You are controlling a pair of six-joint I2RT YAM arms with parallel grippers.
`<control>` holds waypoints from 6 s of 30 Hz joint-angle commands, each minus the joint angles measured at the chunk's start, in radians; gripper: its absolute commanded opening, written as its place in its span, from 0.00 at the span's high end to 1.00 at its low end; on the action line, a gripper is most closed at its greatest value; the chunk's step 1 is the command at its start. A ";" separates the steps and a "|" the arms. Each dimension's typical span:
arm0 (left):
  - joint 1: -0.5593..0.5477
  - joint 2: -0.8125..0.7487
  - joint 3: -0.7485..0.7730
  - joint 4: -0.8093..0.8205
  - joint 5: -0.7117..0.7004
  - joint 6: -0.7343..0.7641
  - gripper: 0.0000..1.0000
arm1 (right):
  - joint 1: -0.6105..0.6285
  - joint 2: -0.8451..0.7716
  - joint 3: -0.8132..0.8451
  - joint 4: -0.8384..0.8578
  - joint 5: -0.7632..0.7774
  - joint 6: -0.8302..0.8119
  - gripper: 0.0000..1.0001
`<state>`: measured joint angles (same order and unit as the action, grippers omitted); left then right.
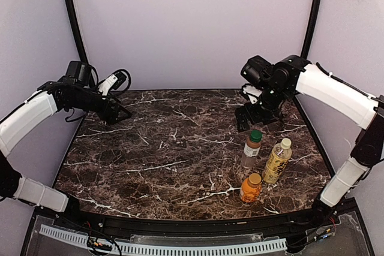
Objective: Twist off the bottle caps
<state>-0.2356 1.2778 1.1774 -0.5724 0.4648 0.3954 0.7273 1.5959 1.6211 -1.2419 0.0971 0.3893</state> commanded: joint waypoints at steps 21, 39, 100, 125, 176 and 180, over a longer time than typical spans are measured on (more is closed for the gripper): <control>-0.037 -0.023 0.064 -0.214 0.015 0.016 0.13 | 0.009 0.044 -0.126 0.042 0.035 -0.009 0.39; -0.080 -0.011 0.166 -0.317 -0.008 0.072 0.16 | 0.023 0.038 0.028 0.196 -0.214 -0.044 1.00; -0.603 -0.165 0.037 -0.010 -0.734 0.430 0.59 | 0.227 0.122 0.003 1.128 -0.597 0.331 0.44; -0.603 -0.170 0.039 -0.084 -0.662 0.444 0.63 | 0.226 0.142 0.018 1.116 -0.632 0.234 1.00; -0.625 -0.332 -0.244 0.621 -0.919 0.765 0.67 | 0.339 0.026 -0.016 1.226 -0.217 0.292 0.14; -0.626 -0.324 -0.245 0.633 -0.920 0.772 0.67 | 0.340 0.057 0.011 1.225 -0.237 0.296 0.20</control>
<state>-0.8562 0.9577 0.9459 -0.0238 -0.4202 1.1271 1.0641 1.6257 1.5879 -0.0456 -0.1211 0.6376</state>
